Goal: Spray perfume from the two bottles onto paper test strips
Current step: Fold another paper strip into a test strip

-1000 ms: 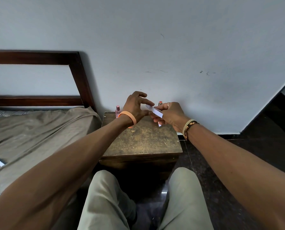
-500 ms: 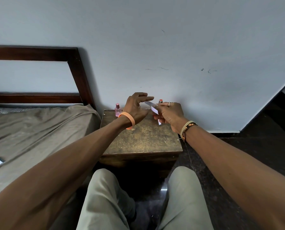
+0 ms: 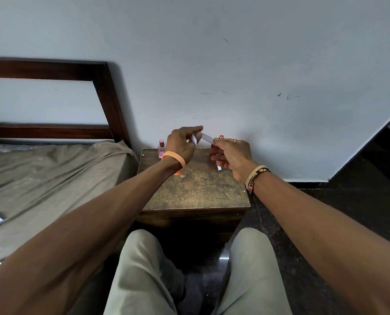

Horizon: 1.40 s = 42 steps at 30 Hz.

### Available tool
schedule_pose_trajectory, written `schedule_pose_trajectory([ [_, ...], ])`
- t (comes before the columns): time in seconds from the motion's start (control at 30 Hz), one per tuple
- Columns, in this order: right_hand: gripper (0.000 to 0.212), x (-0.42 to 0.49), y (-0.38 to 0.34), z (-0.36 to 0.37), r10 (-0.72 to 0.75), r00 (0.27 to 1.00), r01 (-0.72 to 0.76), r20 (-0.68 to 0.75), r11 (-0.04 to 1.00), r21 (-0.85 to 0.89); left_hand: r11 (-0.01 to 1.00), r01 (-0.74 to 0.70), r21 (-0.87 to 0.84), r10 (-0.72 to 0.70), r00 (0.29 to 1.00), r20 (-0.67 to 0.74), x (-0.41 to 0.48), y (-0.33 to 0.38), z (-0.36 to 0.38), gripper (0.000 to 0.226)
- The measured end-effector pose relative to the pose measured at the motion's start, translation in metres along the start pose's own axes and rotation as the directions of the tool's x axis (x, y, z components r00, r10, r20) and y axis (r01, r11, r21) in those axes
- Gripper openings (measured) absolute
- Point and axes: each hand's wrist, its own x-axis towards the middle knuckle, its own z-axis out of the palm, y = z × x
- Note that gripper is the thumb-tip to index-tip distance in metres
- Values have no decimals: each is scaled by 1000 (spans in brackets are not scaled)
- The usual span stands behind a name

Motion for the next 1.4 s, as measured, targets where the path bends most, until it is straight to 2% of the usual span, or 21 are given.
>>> schedule_pose_trajectory([
  [0.07,18,-1,0,1,13,1000,-13,21,1000,12,955,156,-253,-172,984,-43,1,2,-1,19],
  [0.13,17,-1,0,1,14,999,-15,48,1000,19,838,266,-477,-326,944,-46,1,7,-4,16],
  [0.2,17,-1,0,2,10,997,-12,71,1000,25,707,342,-619,-435,901,1,2,14,-8,16],
  [0.27,17,0,1,2,4,996,-6,87,1000,24,616,394,-682,-487,871,64,5,14,-12,12],
  [0.33,17,0,1,2,-6,995,4,98,1000,26,568,440,-696,-496,857,138,7,9,-16,16],
  [0.4,17,1,2,2,-14,995,11,101,1000,28,563,466,-683,-490,853,178,7,4,-19,20],
  [0.5,17,1,4,2,-15,995,13,99,1000,26,606,454,-653,-492,859,140,5,3,-20,13],
  [0.57,17,1,5,3,-4,995,1,101,1000,26,686,415,-598,-469,880,72,4,4,-20,13],
  [0.7,14,-3,3,5,52,987,-58,151,998,33,877,275,-393,-321,946,-54,0,2,-14,15],
  [0.77,12,-4,3,7,63,986,-71,153,996,45,978,168,-120,-185,971,-150,-2,4,-11,26],
  [0.8,15,-4,3,8,61,987,-68,146,997,43,995,94,34,-87,982,-165,-5,6,-10,31],
  [0.83,17,-3,4,9,58,989,-64,140,997,39,988,5,157,16,991,-134,-6,8,-10,34],
  [0.9,22,-1,6,10,58,990,-62,126,998,28,922,-187,338,193,981,18,-6,9,-10,25],
  [1.0,27,1,6,6,68,993,-71,99,997,20,762,-372,530,310,928,207,-4,6,-12,10],
  [1.17,28,2,8,0,98,992,-100,83,995,22,724,-450,522,360,893,270,-2,-4,-12,18],
  [1.27,19,2,9,1,108,986,-113,123,993,29,675,-508,535,350,859,374,1,-11,-12,20],
  [1.4,10,4,7,0,141,970,-154,199,987,52,652,-515,556,357,856,375,0,-15,-10,23],
])
